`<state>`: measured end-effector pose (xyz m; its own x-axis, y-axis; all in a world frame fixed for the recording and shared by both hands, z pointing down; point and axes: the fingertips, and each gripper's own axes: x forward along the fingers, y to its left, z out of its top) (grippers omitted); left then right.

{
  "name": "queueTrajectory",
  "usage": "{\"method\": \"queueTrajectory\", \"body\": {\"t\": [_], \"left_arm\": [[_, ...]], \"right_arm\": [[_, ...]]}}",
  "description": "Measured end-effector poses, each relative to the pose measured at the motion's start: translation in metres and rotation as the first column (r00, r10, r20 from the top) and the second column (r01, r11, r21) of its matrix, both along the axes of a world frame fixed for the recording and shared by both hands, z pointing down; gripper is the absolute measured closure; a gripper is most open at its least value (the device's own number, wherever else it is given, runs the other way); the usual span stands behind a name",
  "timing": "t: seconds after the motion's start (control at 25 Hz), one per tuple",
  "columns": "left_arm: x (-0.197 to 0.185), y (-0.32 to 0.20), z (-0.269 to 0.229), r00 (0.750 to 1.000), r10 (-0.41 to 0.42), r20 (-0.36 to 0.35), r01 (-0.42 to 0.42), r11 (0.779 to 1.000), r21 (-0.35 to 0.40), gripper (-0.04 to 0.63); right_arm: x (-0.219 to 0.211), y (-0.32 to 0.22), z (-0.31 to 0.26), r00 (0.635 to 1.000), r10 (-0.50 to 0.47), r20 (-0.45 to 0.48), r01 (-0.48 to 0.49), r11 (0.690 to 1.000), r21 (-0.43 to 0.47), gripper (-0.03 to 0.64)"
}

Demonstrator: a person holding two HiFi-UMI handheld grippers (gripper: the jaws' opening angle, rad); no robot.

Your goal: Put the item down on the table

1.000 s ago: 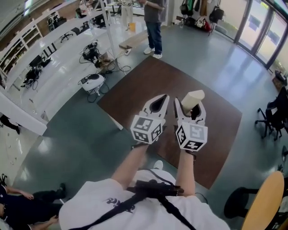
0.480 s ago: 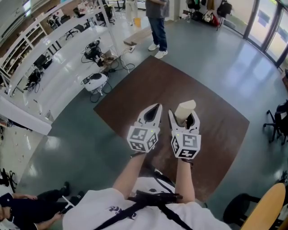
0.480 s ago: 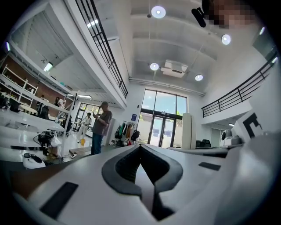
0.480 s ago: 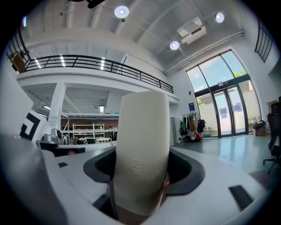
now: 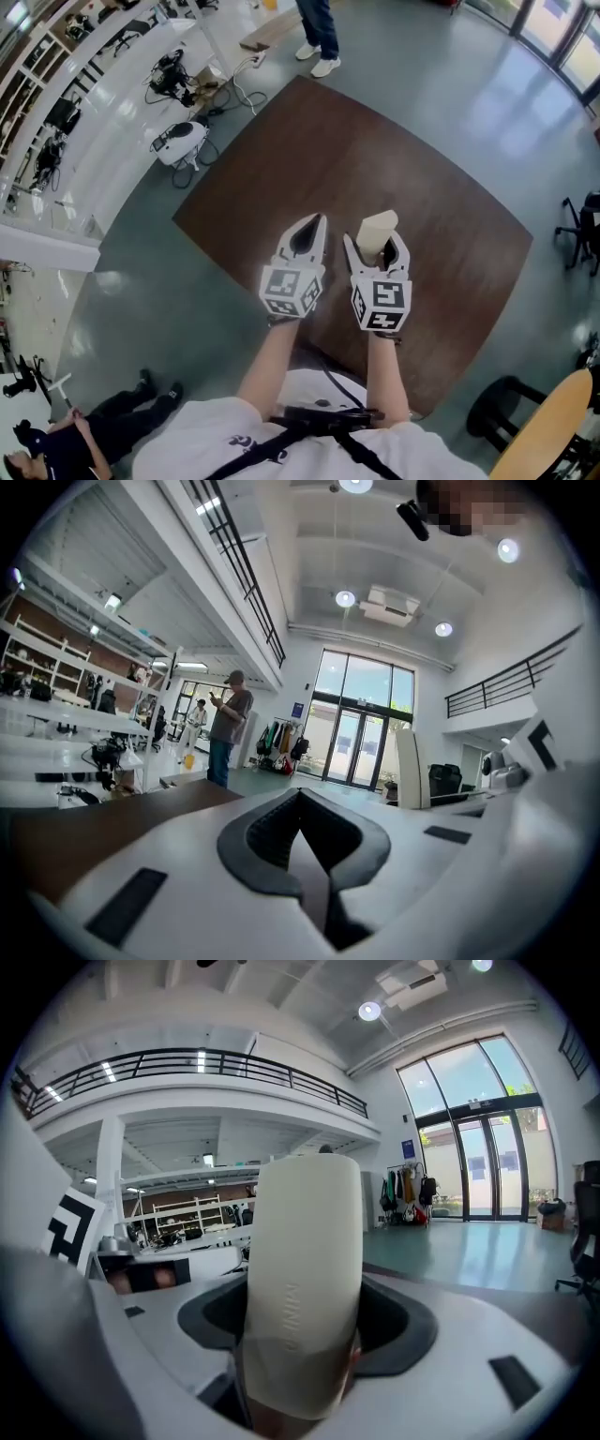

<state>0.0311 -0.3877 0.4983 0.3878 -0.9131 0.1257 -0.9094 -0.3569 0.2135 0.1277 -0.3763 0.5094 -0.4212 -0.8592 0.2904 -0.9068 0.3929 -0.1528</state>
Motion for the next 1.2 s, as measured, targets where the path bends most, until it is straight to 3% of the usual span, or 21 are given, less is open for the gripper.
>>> {"method": "queueTrajectory", "body": {"t": [0.28,0.72,1.04,1.2], "left_arm": [[-0.003,-0.021,0.048,0.997,0.039,0.061,-0.036,0.998,-0.048,0.583],[-0.025,-0.032,0.105,0.998,0.051,0.025,-0.046,0.987,-0.155,0.583],[-0.040,-0.033,0.130,0.999,0.040,-0.011,-0.041,0.977,-0.210,0.583],[-0.037,-0.024,0.137,0.999,0.039,-0.034,-0.046,0.971,-0.235,0.583]], "right_arm": [[-0.010,-0.023,0.074,0.999,-0.003,-0.039,-0.003,0.990,-0.140,0.288],[-0.036,-0.044,0.165,0.994,-0.022,-0.110,-0.021,0.927,-0.374,0.288],[-0.051,-0.036,0.216,0.980,-0.078,-0.182,-0.027,0.857,-0.514,0.288],[-0.048,-0.023,0.232,0.963,-0.124,-0.239,-0.046,0.800,-0.599,0.288]]}}
